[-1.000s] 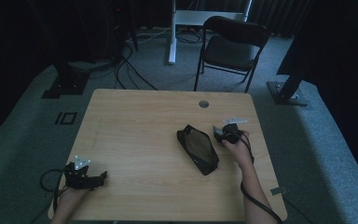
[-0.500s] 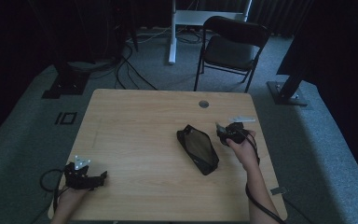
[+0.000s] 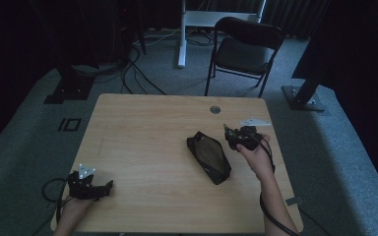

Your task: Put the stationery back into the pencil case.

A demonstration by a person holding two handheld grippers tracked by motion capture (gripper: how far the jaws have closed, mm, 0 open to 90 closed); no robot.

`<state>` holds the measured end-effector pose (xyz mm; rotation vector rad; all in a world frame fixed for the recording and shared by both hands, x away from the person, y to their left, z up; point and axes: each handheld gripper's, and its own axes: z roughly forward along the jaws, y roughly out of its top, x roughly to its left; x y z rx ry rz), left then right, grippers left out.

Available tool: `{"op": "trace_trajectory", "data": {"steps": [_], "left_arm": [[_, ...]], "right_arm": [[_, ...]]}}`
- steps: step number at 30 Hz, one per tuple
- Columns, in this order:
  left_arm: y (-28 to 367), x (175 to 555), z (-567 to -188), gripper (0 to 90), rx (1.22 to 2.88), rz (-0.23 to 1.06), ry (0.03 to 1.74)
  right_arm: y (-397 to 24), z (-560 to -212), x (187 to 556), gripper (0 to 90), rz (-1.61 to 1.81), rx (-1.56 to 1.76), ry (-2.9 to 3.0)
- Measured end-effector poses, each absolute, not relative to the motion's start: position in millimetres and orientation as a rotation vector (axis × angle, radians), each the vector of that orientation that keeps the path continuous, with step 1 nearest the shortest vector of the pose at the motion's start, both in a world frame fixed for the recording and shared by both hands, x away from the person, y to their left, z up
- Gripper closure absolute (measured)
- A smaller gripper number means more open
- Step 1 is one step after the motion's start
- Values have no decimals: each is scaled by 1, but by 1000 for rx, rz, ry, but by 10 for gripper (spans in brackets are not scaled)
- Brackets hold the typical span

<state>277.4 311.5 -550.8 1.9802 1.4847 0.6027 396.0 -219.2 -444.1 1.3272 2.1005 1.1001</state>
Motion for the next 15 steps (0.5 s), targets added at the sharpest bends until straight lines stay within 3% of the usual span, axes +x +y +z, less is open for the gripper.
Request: {"op": "trace_trajectory", "data": {"steps": [15], "left_arm": [[311,277,-551,1,1980,602,1485]], "right_arm": [[-184,-433,384,506,1123,1345,2117]]}}
